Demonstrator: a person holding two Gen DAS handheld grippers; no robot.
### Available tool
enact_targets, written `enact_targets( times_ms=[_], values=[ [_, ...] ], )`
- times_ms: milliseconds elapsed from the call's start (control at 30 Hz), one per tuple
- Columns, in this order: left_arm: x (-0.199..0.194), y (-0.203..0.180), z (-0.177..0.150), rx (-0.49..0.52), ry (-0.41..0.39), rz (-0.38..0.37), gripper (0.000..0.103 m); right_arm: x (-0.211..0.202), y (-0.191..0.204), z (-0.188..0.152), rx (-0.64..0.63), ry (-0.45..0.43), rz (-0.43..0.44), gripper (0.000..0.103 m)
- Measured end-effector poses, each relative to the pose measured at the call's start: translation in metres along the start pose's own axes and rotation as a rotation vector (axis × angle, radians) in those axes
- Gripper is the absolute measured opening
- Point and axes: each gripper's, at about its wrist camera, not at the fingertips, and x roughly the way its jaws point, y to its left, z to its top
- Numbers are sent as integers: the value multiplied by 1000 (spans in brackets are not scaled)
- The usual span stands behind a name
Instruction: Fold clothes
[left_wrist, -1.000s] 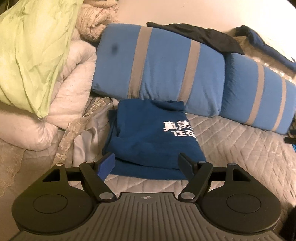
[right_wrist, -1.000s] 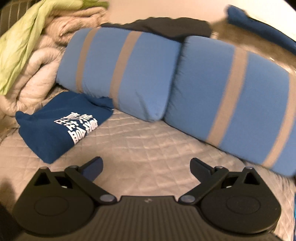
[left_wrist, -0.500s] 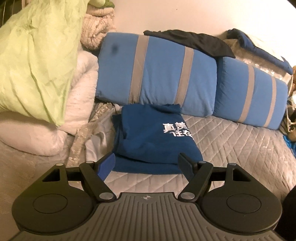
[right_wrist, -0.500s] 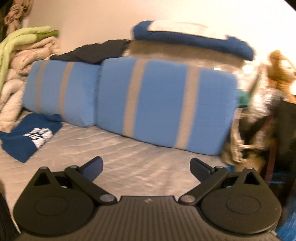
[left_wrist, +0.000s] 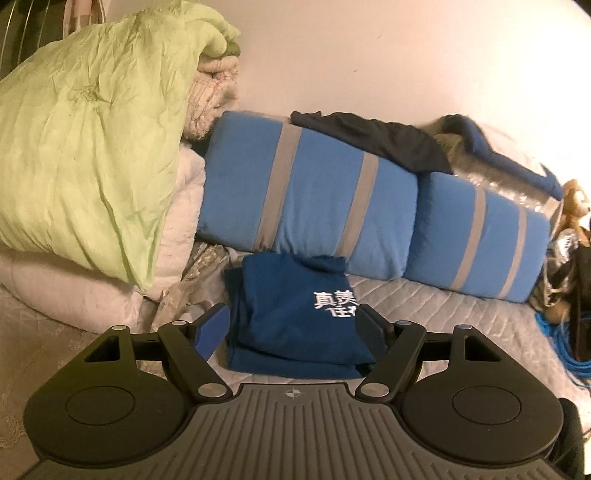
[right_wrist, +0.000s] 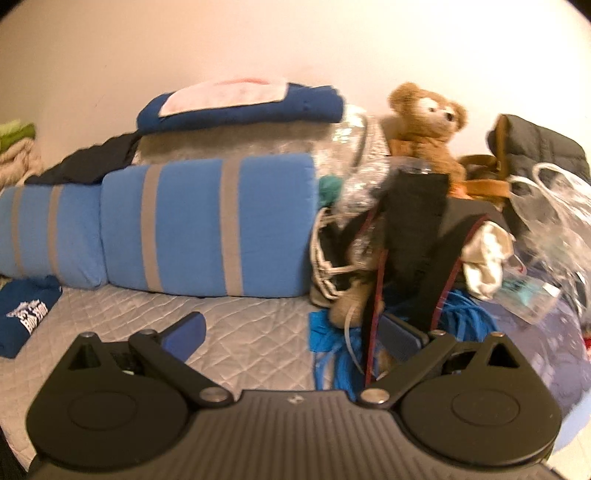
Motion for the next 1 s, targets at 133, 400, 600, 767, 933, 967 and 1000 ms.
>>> enact_targets(
  times_ms=[133, 400, 600, 767, 933, 967, 1000],
  values=[
    [-4, 3, -10, -6, 20, 11, 76, -20, -20, -15, -6, 18, -9, 103],
    [7, 7, -53, 9, 81, -4, 76, -18, -20, -68, -56, 94, 24, 103],
    [31, -6, -86, 51, 139, -12, 76, 6, 0, -112, -72, 162, 71, 103],
    [54, -15, -105, 68, 177, -11, 76, 31, 16, -138, -57, 209, 103, 103],
    [82, -27, -120, 116, 214, 0, 76, 55, 31, -155, -64, 232, 92, 103],
    [88, -29, -123, 121, 223, 3, 76, 61, 34, -158, -65, 238, 84, 103],
    [94, -30, -126, 120, 234, 2, 76, 67, 36, -161, -65, 244, 76, 103]
  ],
)
